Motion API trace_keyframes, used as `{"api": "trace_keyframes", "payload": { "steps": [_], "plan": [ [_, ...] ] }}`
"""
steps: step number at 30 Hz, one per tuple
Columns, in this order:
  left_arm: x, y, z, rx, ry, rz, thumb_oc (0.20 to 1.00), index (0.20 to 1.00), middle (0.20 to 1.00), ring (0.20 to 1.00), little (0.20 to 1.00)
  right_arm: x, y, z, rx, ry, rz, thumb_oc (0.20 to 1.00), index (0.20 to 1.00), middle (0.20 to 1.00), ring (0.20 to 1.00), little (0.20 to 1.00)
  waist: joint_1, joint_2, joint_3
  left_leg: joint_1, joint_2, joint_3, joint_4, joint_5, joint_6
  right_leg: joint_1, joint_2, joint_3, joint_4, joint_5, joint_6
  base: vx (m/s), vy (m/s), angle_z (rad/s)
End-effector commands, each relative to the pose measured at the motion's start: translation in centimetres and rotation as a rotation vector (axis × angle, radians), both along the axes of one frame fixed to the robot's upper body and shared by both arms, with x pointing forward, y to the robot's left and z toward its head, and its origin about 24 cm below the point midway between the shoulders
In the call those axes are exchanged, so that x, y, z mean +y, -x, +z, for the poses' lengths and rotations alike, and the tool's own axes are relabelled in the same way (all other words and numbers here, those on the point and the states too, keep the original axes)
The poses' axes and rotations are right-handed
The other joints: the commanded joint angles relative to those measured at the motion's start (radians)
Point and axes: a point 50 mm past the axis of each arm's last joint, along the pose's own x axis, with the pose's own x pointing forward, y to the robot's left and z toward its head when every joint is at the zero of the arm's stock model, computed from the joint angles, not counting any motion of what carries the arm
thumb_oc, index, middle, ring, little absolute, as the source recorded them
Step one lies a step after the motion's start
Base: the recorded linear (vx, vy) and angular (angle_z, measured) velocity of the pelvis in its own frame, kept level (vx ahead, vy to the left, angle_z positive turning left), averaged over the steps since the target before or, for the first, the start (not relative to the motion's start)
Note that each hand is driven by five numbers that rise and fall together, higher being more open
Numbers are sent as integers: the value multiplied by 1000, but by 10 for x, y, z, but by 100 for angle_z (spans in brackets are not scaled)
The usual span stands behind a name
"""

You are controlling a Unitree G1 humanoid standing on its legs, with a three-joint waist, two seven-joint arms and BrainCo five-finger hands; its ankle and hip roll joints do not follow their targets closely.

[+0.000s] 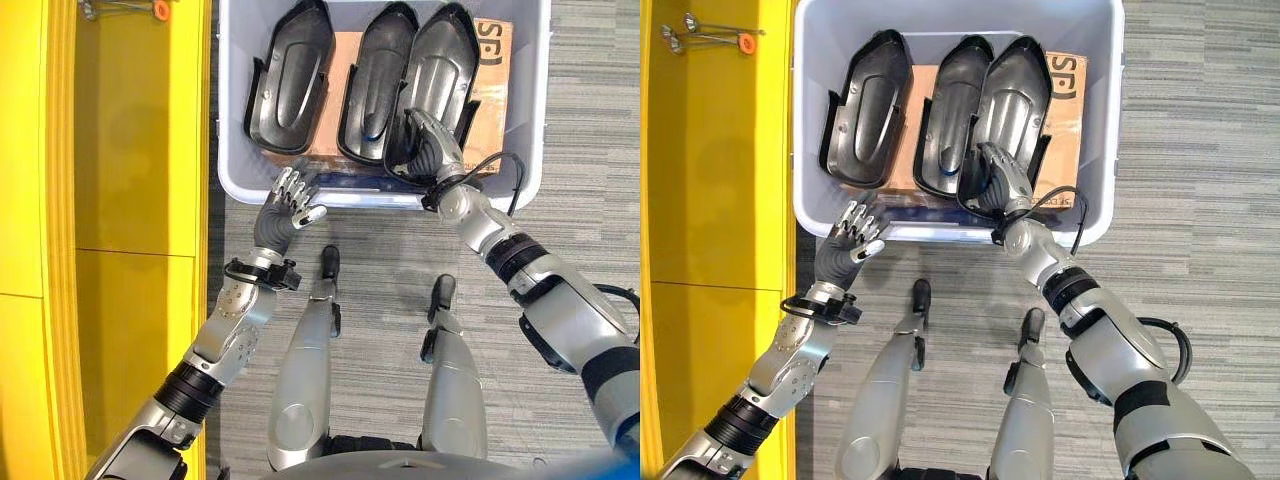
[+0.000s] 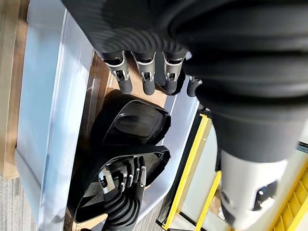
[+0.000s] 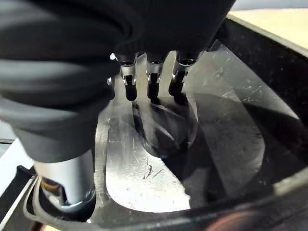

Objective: Move parts from the plastic box to the shelf.

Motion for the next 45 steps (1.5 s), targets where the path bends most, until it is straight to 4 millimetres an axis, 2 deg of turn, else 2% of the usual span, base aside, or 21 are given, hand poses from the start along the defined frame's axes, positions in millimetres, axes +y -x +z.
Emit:
{"api": "trace_keyframes", "payload": {
  "steps": [1, 2, 5, 11, 15, 16, 18, 21, 31, 38, 45],
  "plan": [
    [0, 10, 31, -164, 21, -17, 1000, 1000, 1000, 1000, 1000, -19, -3, 24, -85, -7, -58, 1000, 1000, 1000, 1000, 1000, 14, -13, -18, -40, 54, -34, -19, 39, -25, -34, -38, 40, 76, 42, -15, 0, 0, 0],
    [0, 10, 30, -162, 22, -16, 1000, 1000, 1000, 1000, 1000, -21, -3, 26, -92, -15, -62, 1000, 1000, 1000, 1000, 1000, 14, -13, -17, -40, 54, -33, -18, 38, -25, -35, -38, 40, 77, 42, -15, 0, 0, 0],
    [2, 10, 28, -153, 27, -8, 1000, 1000, 1000, 1000, 1000, -38, 0, 49, -187, -53, -100, 1000, 1000, 1000, 1000, 1000, 1, -19, -20, -39, 58, -31, -16, 36, -25, -38, -34, 43, 79, 40, -15, 0, 0, 0],
    [5, 11, 28, -151, 20, -10, 1000, 1000, 1000, 1000, 1000, -61, 5, 64, -249, -21, -163, 1000, 1000, 1000, 1000, 1000, -8, -24, -27, -32, 60, -30, -13, 30, -26, -37, -31, 49, 86, 36, -14, 0, 0, 0],
    [6, 12, 26, -143, 21, -6, 1000, 1000, 1000, 1000, 1000, -60, 11, 73, -296, -33, -134, 1000, 1000, 1000, 1000, 1000, -15, -30, -30, -29, 63, -31, -9, 26, -26, -33, -32, 48, 85, 35, -13, 0, 0, 0],
    [7, 12, 26, -143, 23, 1, 1000, 1000, 1000, 1000, 1000, -58, 17, 76, -335, -80, -107, 1000, 1000, 1000, 1000, 1000, -20, -33, -31, -26, 63, -31, -11, 26, -25, -30, -31, 48, 84, 35, -12, 0, 0, 0],
    [8, 11, 26, -141, 34, 19, 1000, 1000, 1000, 1000, 1000, -52, 27, 72, -369, -193, -53, 1000, 1000, 1000, 1000, 1000, -26, -36, -33, -31, 61, -32, -6, 23, -22, -31, -31, 46, 87, 33, -13, 0, 0, 0],
    [9, 11, 26, -143, 37, 31, 1000, 1000, 1000, 1000, 1000, -48, 32, 62, -367, -284, -36, 1000, 1000, 1000, 1000, 1000, -28, -37, -34, -35, 60, -35, -2, 20, -21, -31, -29, 47, 87, 31, -14, 0, 0, 0],
    [11, 11, 25, -139, 37, 60, 1000, 1000, 1000, 1000, 1000, -42, 43, 42, -351, -404, -1, 1000, 1000, 1000, 1000, 1000, -33, -38, -40, -42, 56, -36, -1, 20, -18, -34, -32, 46, 86, 31, -13, 0, 0, 0],
    [13, 13, 25, -140, 37, 66, 1000, 1000, 1000, 1000, 1000, -44, 48, 34, -348, -480, -9, 1000, 1000, 1000, 1000, 1000, -36, -39, -38, -47, 57, -33, 1, 19, -16, -36, -33, 46, 83, 35, -13, 0, 0, 0],
    [15, 14, 23, -130, 37, 75, 1000, 1000, 1000, 1000, 1000, -61, 49, 22, -345, -555, -91, 1000, 1000, 1000, 1000, 1000, -41, -39, -36, -51, 56, -33, 4, 19, -15, -42, -32, 47, 86, 36, -12, 0, 0, 0]
  ]
}}
